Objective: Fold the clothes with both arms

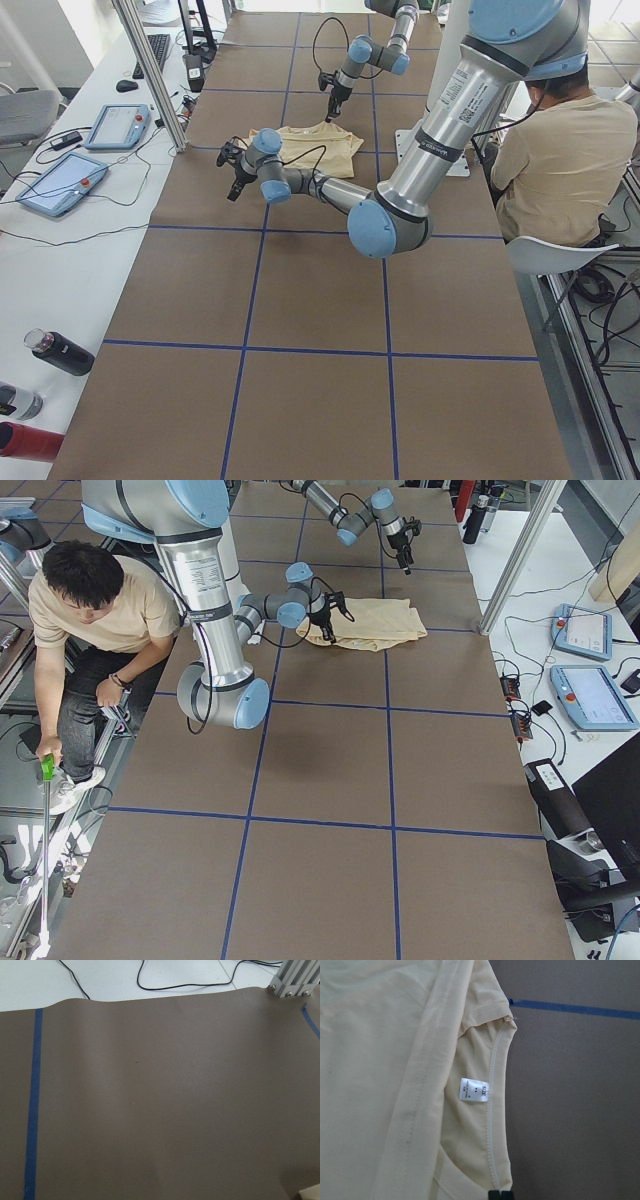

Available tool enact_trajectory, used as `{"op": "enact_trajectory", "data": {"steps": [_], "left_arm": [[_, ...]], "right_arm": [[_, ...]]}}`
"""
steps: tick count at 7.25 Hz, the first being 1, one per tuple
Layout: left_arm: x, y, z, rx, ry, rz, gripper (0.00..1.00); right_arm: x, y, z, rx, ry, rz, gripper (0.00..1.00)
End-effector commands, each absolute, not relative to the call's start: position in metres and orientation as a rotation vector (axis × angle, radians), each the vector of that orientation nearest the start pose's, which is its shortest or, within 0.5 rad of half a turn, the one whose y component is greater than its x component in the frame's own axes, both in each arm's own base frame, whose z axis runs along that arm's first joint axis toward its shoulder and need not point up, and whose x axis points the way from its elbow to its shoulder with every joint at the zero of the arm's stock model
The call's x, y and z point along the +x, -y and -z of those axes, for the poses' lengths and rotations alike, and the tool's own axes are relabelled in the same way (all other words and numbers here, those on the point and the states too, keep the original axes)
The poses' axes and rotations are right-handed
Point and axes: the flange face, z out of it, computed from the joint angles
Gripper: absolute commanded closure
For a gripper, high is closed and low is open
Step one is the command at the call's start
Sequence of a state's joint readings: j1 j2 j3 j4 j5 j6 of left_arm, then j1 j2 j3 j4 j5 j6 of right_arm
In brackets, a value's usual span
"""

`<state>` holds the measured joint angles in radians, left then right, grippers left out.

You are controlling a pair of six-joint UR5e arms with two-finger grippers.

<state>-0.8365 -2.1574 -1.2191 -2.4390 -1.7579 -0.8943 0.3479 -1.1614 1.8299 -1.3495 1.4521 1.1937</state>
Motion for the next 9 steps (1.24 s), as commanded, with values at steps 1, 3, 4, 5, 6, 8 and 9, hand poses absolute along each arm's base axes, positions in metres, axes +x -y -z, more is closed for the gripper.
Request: {"op": "enact_trajectory", "data": {"steps": [1, 3, 4, 5, 6, 8, 9], "left_arm": [[0.417, 0.632, -0.382, 0.631, -0.913, 0.039, 0.00], [0.418, 0.632, -0.381, 0.632, -0.915, 0.038, 0.00], [0.418, 0.632, -0.381, 0.632, -0.915, 0.040, 0.00], [0.419, 0.631, -0.381, 0.625, -0.919, 0.051, 0.00], [0.420, 0.631, -0.381, 0.623, -0.919, 0.050, 0.00], [0.420, 0.631, -0.381, 0.623, -0.919, 0.050, 0.00], [0.420, 0.631, -0.381, 0.619, -0.923, 0.060, 0.00]], "right_arm": [[-0.528, 0.344, -0.284, 0.420, 0.806, -0.028, 0.00], [-0.544, 0.339, -0.250, 0.359, 0.767, -0.009, 0.00], [-0.551, 0.337, -0.235, 0.328, 0.709, 0.001, 0.00], [-0.562, 0.322, -0.234, 0.310, 0.683, 0.039, 0.01], [-0.570, 0.313, -0.232, 0.305, 0.675, 0.073, 0.10], [-0.574, 0.305, -0.225, 0.296, 0.613, 0.285, 0.23], [-0.575, 0.305, -0.225, 0.294, 0.612, 0.290, 0.23]]}}
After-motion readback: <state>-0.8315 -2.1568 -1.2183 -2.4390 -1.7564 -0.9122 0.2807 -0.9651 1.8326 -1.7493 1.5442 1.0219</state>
